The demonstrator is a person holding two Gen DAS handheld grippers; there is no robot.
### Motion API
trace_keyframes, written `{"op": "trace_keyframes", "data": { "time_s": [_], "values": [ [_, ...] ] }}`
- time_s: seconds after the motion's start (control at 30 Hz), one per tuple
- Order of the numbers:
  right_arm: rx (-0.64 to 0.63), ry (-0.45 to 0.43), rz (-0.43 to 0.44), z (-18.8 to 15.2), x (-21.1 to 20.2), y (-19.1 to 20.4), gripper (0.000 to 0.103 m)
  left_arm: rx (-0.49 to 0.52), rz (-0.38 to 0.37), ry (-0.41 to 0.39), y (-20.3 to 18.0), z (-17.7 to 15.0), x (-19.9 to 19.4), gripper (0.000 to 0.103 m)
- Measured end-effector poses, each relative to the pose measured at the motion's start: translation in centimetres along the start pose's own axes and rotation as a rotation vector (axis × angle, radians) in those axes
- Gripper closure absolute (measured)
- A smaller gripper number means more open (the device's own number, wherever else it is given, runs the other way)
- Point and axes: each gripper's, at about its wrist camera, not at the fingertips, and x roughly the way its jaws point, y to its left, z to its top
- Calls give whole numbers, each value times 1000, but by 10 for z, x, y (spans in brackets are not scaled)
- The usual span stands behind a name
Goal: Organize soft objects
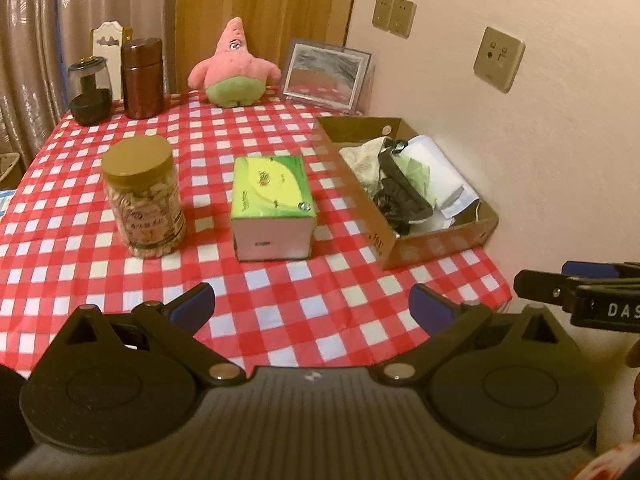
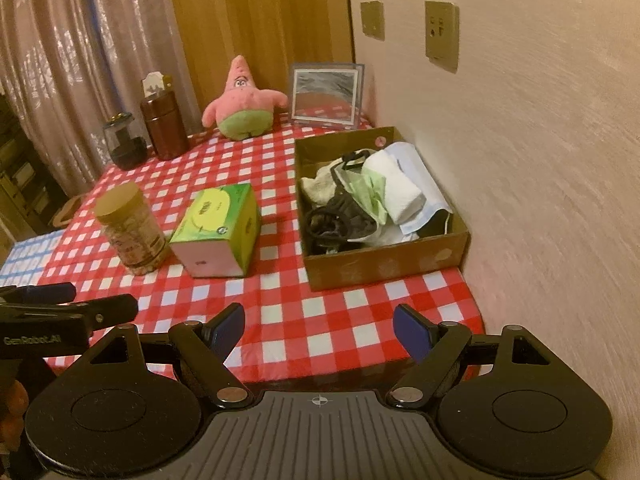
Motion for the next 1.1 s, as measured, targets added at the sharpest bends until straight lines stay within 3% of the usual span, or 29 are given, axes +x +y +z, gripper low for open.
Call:
{"op": "trace_keyframes", "data": {
  "time_s": [0.5,1.1],
  "values": [
    [-17,-24,14,-8,-12,14,22,2,45,-26,2,-10,-21,0],
    [-14,-22,9,-11,-13,13,22,10,36,-31,0,-10,-25,0]
  ]
}}
